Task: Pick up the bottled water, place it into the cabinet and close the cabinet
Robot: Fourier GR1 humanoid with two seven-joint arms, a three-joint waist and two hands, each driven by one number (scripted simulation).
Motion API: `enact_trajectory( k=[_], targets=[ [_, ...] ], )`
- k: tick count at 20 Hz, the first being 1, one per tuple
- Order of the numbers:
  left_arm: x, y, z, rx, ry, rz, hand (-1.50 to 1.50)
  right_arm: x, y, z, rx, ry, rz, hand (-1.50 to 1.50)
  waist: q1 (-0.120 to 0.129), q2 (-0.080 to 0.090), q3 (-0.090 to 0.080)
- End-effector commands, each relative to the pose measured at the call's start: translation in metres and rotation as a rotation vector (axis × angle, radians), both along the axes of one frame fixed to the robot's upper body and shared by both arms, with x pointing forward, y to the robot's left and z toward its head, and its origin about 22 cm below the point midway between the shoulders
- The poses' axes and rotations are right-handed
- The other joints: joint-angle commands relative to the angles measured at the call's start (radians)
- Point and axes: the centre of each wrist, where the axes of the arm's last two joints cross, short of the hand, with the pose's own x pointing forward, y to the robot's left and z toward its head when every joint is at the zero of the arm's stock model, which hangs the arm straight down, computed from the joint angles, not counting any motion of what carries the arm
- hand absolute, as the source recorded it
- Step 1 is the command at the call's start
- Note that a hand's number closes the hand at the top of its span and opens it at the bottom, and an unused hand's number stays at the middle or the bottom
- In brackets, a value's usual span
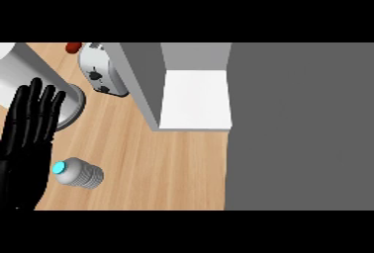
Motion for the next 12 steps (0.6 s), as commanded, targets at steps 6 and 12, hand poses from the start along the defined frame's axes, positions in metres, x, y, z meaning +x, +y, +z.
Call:
enact_trajectory(
  k=[6, 12],
  targets=[
    [-0.05, 0.043, -0.002, -0.022, -0.042, 0.476, -1.5, -0.036, -0.004, -0.002, -0.004, 0.005, 0.015, -1.5, 0.005, 0.024, -0.007],
    [-0.086, 0.036, 0.012, -0.303, 0.093, 0.588, -1.5, -0.068, 0.028, 0.018, 0.085, 0.088, 0.248, -1.5, 0.002, 0.024, -0.008]
  ],
)
